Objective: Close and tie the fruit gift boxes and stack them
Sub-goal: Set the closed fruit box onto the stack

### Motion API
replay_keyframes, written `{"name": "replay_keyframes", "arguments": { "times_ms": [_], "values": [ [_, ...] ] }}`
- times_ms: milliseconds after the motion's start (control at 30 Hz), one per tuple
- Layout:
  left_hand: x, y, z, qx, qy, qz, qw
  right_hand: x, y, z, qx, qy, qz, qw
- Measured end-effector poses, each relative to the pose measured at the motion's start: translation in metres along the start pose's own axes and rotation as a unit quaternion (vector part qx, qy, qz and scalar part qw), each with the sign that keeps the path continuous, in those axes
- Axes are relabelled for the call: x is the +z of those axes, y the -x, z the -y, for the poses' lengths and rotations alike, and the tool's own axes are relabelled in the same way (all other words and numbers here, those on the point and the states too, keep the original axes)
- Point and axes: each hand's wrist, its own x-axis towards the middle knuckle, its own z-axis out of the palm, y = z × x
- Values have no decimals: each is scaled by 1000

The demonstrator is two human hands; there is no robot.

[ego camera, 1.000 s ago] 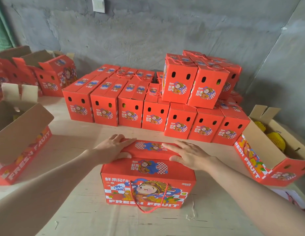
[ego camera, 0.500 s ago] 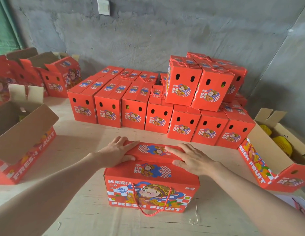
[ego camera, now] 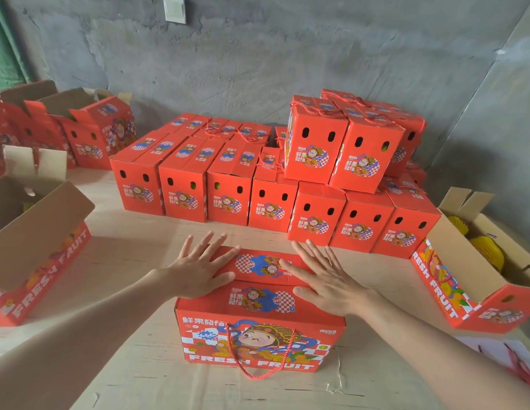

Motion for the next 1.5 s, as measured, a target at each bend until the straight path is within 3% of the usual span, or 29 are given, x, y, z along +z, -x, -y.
{"name": "replay_keyframes", "arguments": {
  "times_ms": [167, 367, 567, 700, 900, 1000, 1100, 1200, 1267, 1300, 1333, 1367, 1433, 1467, 1500],
  "values": [
    [3, -5, -1, -4, -10, 7, 1000, -1, -6, -5, -24, -37, 45, 998],
    [4, 0, -16, -45, -31, -5, 998, -1, -4, 0, 3, -51, 11, 999],
    [22, 26, -119, -63, 79, -74, 992, -1, -4, 2, 38, -63, -20, 997],
    [33, 40, -173, -130, 105, -130, 977, -1, -3, 9, 59, -74, -54, 994],
    [45, 33, -166, -175, 178, -204, 947, 14, 17, 36, 204, -66, -157, 964],
    [50, 26, -140, -131, 208, -228, 942, 20, 24, 50, 264, -60, -128, 954],
    [44, 14, -105, -121, 177, -214, 953, 14, 27, 51, 243, -108, -94, 959],
    [27, 2, -71, -192, 142, -124, 963, 16, 28, 69, 208, -164, -131, 955],
    [23, 1, -66, -252, 184, -88, 946, 21, 27, 84, 209, -192, -175, 943],
    [22, 3, -71, -301, 237, -93, 919, 25, 25, 87, 216, -233, -212, 924],
    [23, 6, -79, -359, 320, -113, 869, 27, 23, 87, 231, -300, -257, 889],
    [25, 10, -89, -404, 423, -137, 800, 29, 22, 85, 265, -395, -293, 829],
    [31, 17, -113, -427, 597, -167, 658, 34, 25, 77, 368, -598, -300, 646],
    [32, 21, -124, -421, 656, -138, 610, 36, 27, 74, 416, -677, -248, 554],
    [31, 24, -131, -411, 706, -96, 569, 41, 28, 70, 441, -724, -175, 501]
  ]
}}
